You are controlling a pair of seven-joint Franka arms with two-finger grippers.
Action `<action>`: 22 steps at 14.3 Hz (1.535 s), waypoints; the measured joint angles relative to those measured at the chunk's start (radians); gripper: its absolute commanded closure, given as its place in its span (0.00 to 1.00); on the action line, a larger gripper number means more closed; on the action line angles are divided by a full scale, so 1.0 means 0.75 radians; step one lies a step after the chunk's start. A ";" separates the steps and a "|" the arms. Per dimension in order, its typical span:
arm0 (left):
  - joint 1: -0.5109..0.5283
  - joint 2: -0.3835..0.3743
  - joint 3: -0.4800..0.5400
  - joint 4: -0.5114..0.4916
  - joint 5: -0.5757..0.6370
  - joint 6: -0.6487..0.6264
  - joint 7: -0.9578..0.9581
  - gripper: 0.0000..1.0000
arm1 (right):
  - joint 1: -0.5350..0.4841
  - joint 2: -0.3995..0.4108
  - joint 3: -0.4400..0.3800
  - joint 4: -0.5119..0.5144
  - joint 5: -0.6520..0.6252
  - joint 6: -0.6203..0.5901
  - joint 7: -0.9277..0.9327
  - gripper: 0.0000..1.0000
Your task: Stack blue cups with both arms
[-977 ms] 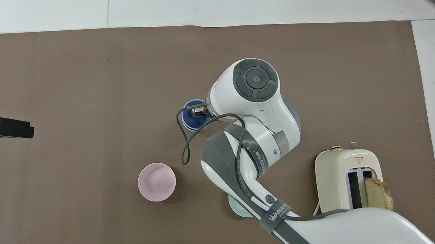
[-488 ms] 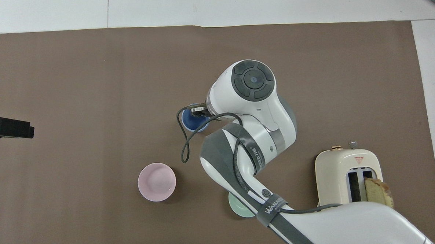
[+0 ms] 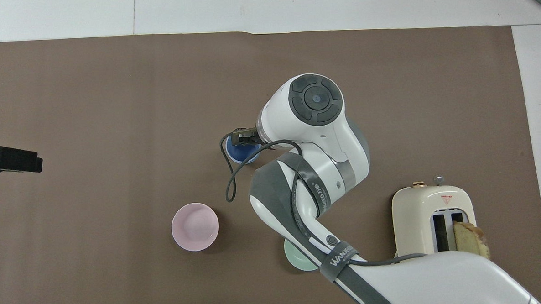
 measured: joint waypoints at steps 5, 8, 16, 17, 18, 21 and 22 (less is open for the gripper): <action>0.000 0.000 0.000 0.000 0.000 0.000 0.000 0.00 | -0.162 -0.124 -0.006 0.069 -0.018 -0.237 -0.062 0.00; 0.000 0.000 0.000 0.000 0.000 0.000 0.000 0.00 | -0.228 -0.213 -0.008 0.073 -0.085 -0.354 -0.124 0.00; 0.000 0.000 0.000 0.000 0.000 0.000 0.000 0.00 | -0.491 -0.433 -0.016 0.074 -0.124 -0.652 -0.503 0.00; 0.000 0.000 0.000 0.000 0.000 0.000 0.000 0.00 | -0.498 -0.446 -0.016 0.074 -0.145 -0.676 -0.519 0.00; 0.000 0.000 0.000 0.000 0.000 0.000 0.000 0.00 | -0.503 -0.455 -0.016 0.073 -0.162 -0.692 -0.523 0.00; 0.000 0.000 0.000 0.000 0.000 -0.001 0.000 0.00 | -0.560 -0.464 -0.016 0.072 -0.171 -0.695 -0.523 0.00; 0.000 0.000 0.000 0.000 0.000 -0.001 0.000 0.00 | -0.596 -0.463 -0.017 0.070 -0.171 -0.693 -0.523 0.00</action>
